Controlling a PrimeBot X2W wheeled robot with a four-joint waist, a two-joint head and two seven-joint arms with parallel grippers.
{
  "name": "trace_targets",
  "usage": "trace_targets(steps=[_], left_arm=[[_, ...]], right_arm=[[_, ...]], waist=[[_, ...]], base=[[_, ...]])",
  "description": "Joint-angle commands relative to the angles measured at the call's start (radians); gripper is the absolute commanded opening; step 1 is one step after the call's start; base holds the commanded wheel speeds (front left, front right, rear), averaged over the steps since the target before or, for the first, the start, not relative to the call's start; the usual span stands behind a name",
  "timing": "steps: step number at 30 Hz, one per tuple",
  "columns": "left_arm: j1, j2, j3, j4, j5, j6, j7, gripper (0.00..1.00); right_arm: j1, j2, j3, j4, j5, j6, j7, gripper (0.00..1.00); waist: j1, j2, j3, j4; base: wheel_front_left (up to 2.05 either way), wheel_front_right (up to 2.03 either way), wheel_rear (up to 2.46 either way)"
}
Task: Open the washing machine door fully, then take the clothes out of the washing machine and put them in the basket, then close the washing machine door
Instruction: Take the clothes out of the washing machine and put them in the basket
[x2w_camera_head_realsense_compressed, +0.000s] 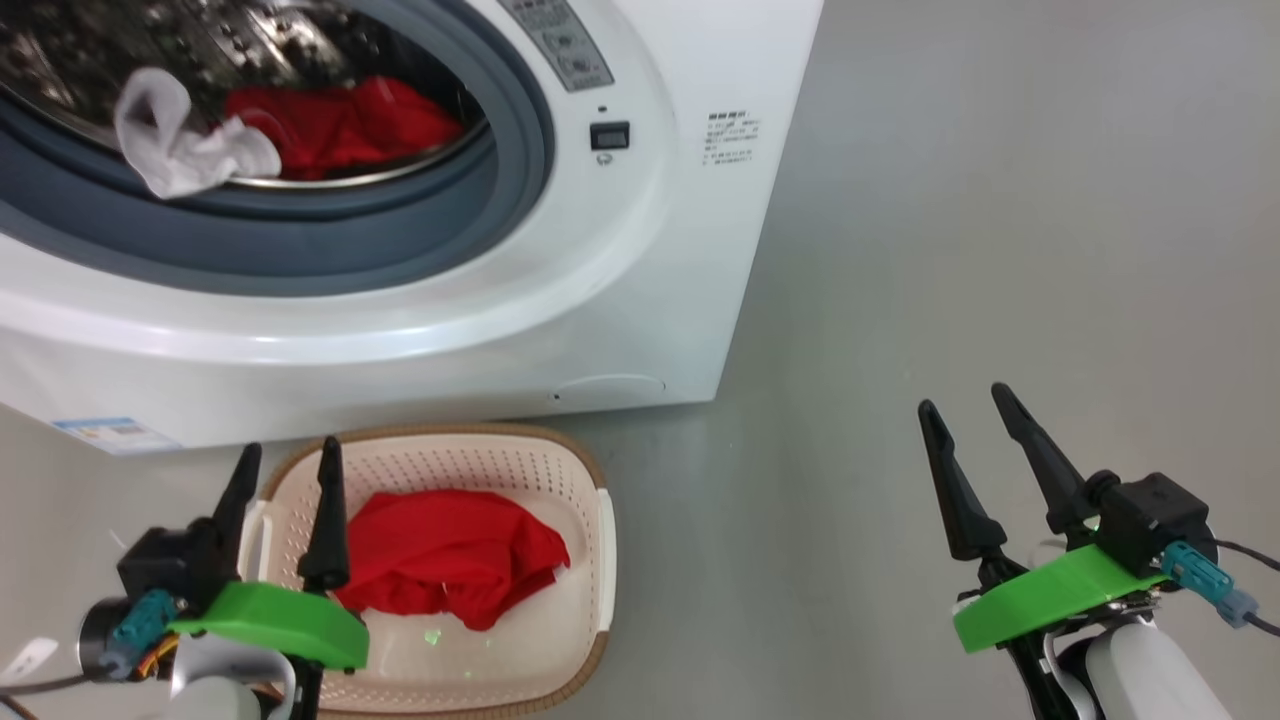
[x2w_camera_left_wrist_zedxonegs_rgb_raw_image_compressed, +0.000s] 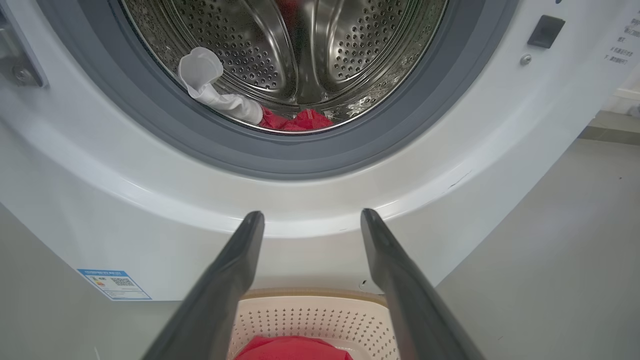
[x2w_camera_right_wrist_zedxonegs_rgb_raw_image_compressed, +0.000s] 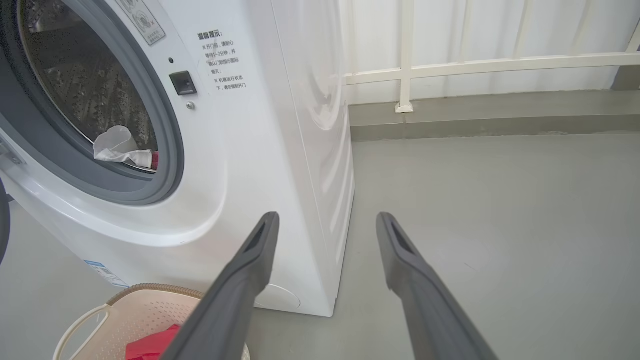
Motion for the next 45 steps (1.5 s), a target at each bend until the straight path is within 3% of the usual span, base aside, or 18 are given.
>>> trace_targets(steps=[1, 14, 25, 45], left_arm=[[0.021, 0.015, 0.027, -0.037, 0.012, -0.006, -0.008, 1.0], [0.166, 0.012, 0.02, -0.206, 0.024, -0.006, -0.008, 1.0], [0.279, 0.011, 0.045, -0.343, 0.021, -0.004, -0.008, 1.0], [0.325, 0.011, 0.011, -0.395, 0.007, 0.027, -0.008, 1.0]], right_arm=[[0.015, -0.011, 0.016, -0.02, 0.009, 0.006, -0.006, 1.0], [0.1, -0.024, 0.01, -0.02, 0.015, 0.006, -0.006, 1.0], [0.142, -0.032, -0.005, -0.038, 0.014, 0.006, -0.006, 1.0], [0.16, -0.028, -0.021, -0.048, 0.012, 0.006, -0.006, 1.0]], waist=[[0.0, 0.0, -0.041, 0.006], [0.0, 0.0, -0.154, 0.007], [0.0, 0.0, -0.188, 0.0], [0.0, 0.0, -0.19, 0.003]], base=[[0.0, 0.0, 0.0], [0.0, 0.0, 0.0], [0.0, 0.0, 0.0], [0.0, 0.0, 0.0]])
